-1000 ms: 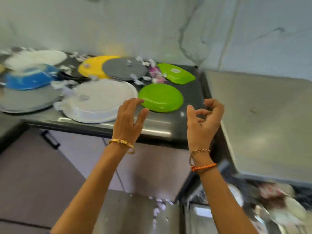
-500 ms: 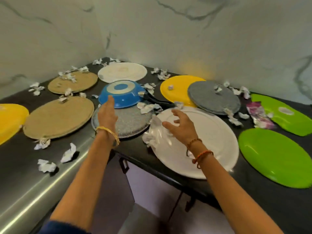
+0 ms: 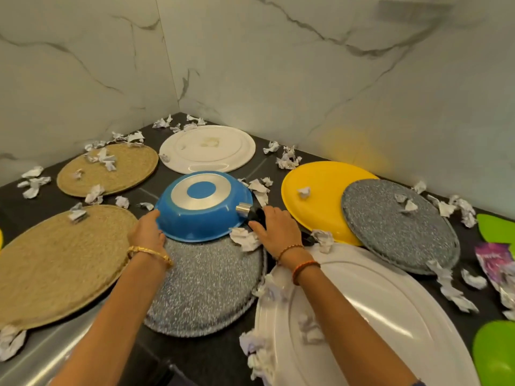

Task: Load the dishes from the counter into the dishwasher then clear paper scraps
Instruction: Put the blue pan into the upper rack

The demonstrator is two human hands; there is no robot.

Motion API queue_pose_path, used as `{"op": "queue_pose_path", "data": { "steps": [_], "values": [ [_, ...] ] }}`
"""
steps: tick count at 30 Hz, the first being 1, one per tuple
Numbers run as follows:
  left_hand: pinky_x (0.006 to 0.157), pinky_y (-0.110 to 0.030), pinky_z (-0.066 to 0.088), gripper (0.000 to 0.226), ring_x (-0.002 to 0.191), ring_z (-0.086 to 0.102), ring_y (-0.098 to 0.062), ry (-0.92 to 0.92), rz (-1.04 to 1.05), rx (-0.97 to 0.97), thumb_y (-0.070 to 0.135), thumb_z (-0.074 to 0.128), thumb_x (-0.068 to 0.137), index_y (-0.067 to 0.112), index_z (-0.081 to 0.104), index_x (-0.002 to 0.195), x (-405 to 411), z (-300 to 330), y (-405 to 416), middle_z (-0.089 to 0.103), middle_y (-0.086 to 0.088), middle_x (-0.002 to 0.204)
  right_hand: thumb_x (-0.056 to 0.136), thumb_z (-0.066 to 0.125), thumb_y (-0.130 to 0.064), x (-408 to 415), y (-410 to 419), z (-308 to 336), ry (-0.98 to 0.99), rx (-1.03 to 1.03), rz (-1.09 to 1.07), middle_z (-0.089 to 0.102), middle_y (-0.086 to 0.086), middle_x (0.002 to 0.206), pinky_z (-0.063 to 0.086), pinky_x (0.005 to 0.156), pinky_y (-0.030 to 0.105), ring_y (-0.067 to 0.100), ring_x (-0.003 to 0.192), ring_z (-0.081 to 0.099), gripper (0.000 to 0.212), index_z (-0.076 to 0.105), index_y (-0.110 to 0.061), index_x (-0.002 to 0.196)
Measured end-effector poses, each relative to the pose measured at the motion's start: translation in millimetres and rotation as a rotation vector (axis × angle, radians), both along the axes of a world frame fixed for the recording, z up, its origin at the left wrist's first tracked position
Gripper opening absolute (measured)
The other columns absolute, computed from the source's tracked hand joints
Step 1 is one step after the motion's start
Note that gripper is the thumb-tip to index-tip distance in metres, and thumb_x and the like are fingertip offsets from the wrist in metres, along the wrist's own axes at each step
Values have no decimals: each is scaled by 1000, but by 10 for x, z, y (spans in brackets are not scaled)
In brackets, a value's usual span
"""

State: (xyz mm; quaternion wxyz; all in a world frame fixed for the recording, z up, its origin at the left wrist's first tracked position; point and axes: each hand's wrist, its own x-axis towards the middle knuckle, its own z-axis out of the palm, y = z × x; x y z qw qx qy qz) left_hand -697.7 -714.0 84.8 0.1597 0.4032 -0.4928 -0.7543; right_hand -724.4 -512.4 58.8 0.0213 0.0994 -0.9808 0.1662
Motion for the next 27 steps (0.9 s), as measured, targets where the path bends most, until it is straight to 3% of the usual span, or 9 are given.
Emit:
{"op": "queue_pose_path", "data": {
  "steps": [3, 6, 7, 10, 11, 14, 20, 24, 27],
  "values": [
    [57, -23, 39, 14, 67, 49, -11, -16, 8, 28, 12, 51, 90, 13, 54, 76, -97, -76, -92, 52, -8, 100, 93, 45, -42, -41, -16, -17, 16, -21, -56, 55, 11, 119, 39, 86, 37, 31, 110, 50, 42, 47, -12, 122],
    [72, -26, 44, 26, 95, 58, -18, -8, -36, 112, 12, 48, 91, 5, 58, 114, -107, 7, -104, 58, -8, 111, 93, 46, -41, 19, -20, 3, 9, -63, -104, 58, 9, 118, 40, 82, 36, 30, 108, 52, 40, 47, -15, 123],
    [74, -26, 43, 25, 96, 57, -18, 3, -63, 142, 12, 45, 93, 5, 57, 114, -109, 75, -103, 59, -6, 104, 93, 46, -40, 38, -28, 21, 10, -81, -110, 59, 9, 118, 40, 81, 35, 29, 107, 54, 39, 47, -16, 123],
    [58, -25, 39, 27, 64, 46, -15, 44, -115, 183, 14, 39, 95, 11, 46, 69, -216, 128, -217, 58, 0, 55, 93, 47, -36, 71, -28, 106, 64, -157, -123, 57, 8, 122, 40, 79, 33, 28, 108, 54, 37, 47, -16, 124],
    [57, -26, 38, 30, 60, 43, -15, 57, -113, 188, 16, 39, 96, 14, 41, 65, -258, 148, -251, 55, 0, 52, 94, 47, -35, 74, -15, 135, 102, -174, -132, 57, 7, 122, 39, 77, 32, 28, 108, 54, 37, 47, -15, 124],
    [65, -27, 46, 24, 71, 53, -14, 136, -93, 224, 22, 41, 97, 16, 53, 77, -391, 227, -320, 55, -1, 74, 93, 49, -33, 61, -33, 220, 244, -254, -178, 58, 9, 120, 33, 71, 29, 30, 103, 55, 38, 49, -12, 125],
    [62, -16, 45, 22, 74, 52, -2, 463, -202, 116, 16, 50, 94, 23, 59, 76, -482, 767, -97, 58, 10, 79, 79, 56, -25, 118, -93, 466, 689, -422, -295, 66, 17, 94, 38, 66, 34, 37, 77, 62, 37, 61, -1, 107],
    [64, -15, 50, 24, 67, 60, 0, 697, -373, 157, 9, 47, 94, 18, 63, 78, -413, 1062, 191, 66, 13, 63, 83, 48, -31, 482, 100, 645, 900, -290, -463, 65, 14, 81, 33, 60, 25, 32, 57, 59, 35, 58, -2, 100],
    [65, -13, 49, 22, 68, 61, -1, 770, -499, 159, 8, 46, 95, 13, 64, 84, -263, 1087, 680, 66, 8, 72, 86, 45, -32, 952, 403, 687, 947, -176, -619, 64, 14, 78, 33, 54, 22, 31, 51, 57, 29, 50, -9, 102]
  ]
}}
